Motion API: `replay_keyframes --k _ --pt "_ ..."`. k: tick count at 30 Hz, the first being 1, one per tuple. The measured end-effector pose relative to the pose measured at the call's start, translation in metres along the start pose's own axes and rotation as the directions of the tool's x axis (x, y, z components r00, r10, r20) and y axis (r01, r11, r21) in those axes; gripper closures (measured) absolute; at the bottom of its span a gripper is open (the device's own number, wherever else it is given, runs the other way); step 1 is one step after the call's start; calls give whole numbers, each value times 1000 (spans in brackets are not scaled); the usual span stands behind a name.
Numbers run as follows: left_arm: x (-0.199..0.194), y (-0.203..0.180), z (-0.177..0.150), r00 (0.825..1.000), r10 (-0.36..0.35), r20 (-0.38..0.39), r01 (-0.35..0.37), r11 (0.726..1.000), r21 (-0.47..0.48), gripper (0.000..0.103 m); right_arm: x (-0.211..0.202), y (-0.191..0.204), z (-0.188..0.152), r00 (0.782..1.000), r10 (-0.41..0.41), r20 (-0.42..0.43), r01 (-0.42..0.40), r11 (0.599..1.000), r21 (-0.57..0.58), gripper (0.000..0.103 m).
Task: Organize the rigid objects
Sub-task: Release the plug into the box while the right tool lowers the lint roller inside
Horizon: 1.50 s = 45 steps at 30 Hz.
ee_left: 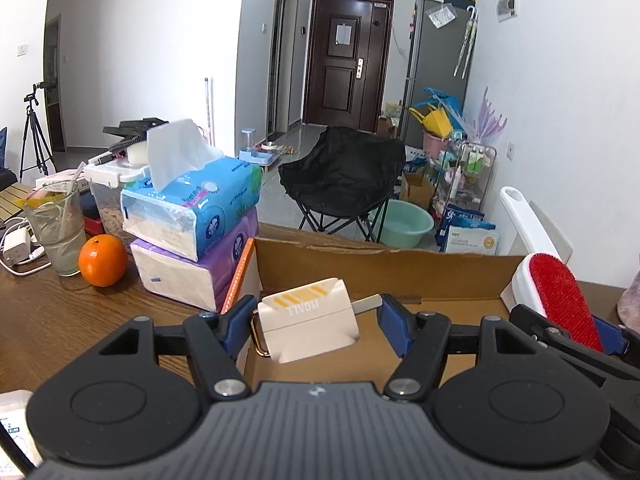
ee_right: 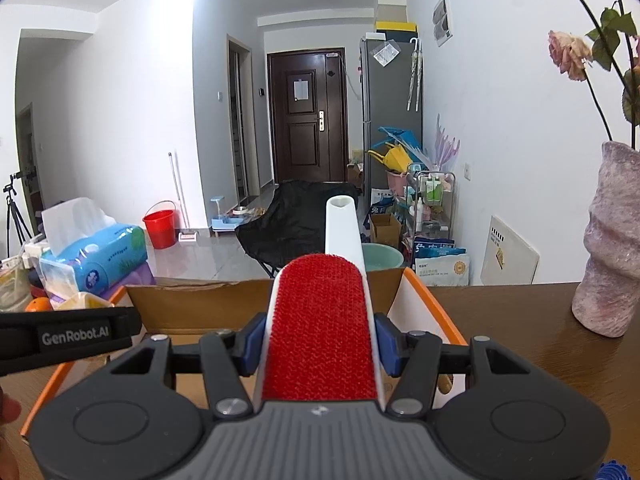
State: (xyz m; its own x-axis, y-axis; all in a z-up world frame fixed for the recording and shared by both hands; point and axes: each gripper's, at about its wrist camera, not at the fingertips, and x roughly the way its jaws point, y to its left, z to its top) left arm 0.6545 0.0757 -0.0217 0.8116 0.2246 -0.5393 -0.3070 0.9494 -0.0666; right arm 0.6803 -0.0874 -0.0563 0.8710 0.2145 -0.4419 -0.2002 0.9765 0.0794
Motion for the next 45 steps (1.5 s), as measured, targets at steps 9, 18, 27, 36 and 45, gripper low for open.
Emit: replay_keyframes --k 9,18,27,36,45 --pt "12 -2 -8 1000 1 -20 -1 1000 25 36 8 -3 -7 1000 -3 -12 3 1000 -1 48" --pt "2 2 -1 1000 30 6 -30 999 35 2 11 -5 1 999 -43 -29 43 999 7 0" --pt "-4 10 5 998 60 26 -60 998 19 0 7 -7 5 998 -64 -24 64 998 21 0" --pt "-11 10 5 998 60 25 -61 998 13 0 -4 -6 6 998 -60 -24 61 998 9 0" --pt "-41 11 -1 998 16 59 -18 999 39 0 -39 -8 2 998 -55 3 55 998 -7 0"
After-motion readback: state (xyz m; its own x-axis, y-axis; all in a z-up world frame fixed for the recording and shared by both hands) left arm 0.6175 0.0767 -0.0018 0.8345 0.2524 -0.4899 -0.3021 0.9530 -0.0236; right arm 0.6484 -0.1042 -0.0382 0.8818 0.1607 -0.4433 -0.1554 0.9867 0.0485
